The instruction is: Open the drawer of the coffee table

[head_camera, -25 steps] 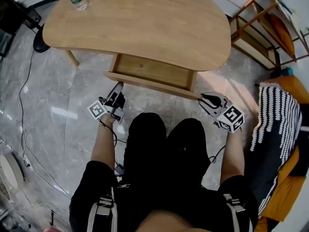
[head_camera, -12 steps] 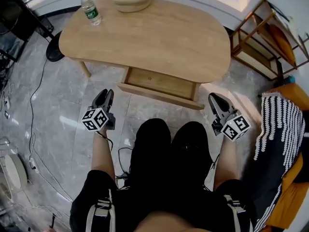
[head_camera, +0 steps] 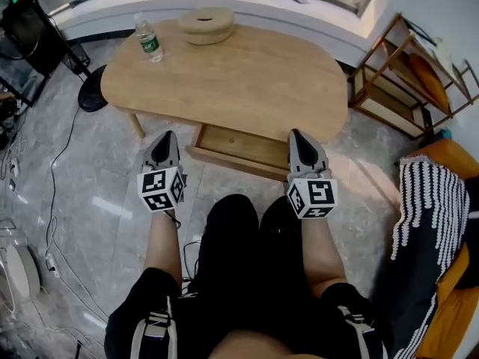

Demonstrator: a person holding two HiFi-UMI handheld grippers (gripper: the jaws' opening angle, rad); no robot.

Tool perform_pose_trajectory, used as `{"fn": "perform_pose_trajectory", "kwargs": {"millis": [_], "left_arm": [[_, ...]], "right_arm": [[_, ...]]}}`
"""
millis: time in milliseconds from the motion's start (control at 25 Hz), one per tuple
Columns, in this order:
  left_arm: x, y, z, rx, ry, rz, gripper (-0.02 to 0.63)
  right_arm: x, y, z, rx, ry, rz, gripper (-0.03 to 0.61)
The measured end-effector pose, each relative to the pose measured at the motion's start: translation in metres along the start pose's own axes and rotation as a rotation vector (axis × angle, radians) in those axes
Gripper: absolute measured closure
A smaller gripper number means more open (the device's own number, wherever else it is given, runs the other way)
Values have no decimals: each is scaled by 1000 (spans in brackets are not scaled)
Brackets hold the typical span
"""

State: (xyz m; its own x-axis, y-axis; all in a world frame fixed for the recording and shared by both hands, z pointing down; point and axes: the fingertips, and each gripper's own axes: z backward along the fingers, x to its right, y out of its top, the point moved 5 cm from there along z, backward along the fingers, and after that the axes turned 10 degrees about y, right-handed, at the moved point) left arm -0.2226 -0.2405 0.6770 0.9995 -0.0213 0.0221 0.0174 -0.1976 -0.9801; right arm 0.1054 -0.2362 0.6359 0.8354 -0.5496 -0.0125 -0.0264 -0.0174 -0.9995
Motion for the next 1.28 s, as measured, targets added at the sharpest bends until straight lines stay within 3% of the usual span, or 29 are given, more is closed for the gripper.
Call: {"fn": "perform_pose_trajectory", "kwargs": {"millis": [200,360,560,760,960,1120,1280], "left_arm": [[39,18,0,15,-78,16,592],[60,35,-5,33,-112,-40,592],[88,105,-2,32,-161,-56,592],[129,223,2,-4,-216,-108,591],[159,370,15,-31,-255,-128,591],[170,494,31,-11,-277,-142,591],[175,589,59,25,-261,-135,591]], "right_arm": [[6,1,-3,-15,-47,8,563],[22,3,-7,-12,-51,-14,563],[37,53,-21,-21,12,-65,563],[56,172,-28,-8,21,-102,563],[76,334,-31,11,15,-102,563],[89,456,-21,17,-17,-101,563],[90,545,-1,48,-38,-94,563]]}}
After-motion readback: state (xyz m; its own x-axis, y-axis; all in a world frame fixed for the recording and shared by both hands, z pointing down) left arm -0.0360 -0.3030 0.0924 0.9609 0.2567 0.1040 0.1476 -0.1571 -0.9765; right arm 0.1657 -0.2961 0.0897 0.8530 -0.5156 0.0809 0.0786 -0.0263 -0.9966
